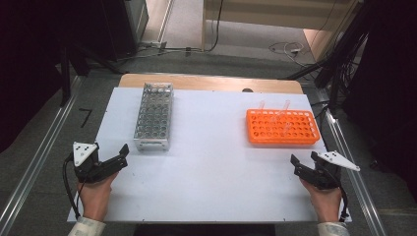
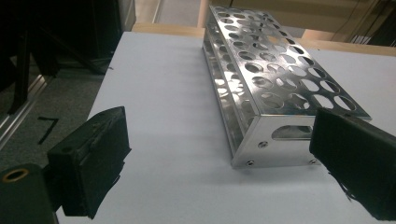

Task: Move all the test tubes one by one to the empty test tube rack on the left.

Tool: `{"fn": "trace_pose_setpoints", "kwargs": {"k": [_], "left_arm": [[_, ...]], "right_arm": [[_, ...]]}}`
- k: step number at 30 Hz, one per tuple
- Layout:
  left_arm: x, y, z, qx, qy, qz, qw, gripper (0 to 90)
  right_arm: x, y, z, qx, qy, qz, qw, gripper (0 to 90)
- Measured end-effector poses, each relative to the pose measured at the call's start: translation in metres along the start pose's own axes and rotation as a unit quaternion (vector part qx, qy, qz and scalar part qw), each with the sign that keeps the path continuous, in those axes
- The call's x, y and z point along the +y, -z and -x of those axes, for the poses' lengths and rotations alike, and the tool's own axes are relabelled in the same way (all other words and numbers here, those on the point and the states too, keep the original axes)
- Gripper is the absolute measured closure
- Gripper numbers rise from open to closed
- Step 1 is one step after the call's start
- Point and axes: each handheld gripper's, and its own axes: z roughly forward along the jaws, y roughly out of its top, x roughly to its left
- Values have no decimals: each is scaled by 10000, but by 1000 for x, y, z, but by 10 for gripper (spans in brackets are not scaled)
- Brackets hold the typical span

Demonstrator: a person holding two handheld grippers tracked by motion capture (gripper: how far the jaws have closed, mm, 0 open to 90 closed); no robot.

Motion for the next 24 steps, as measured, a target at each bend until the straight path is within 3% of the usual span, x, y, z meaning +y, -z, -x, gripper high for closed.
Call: {"fn": "trace_pose_setpoints", "kwargs": {"k": [24], "left_arm": [[-2,-1,3,-103,-68,-71,9999,50]], "right_arm": [[9,-9,-5,-2,244,27,9997,277]]}}
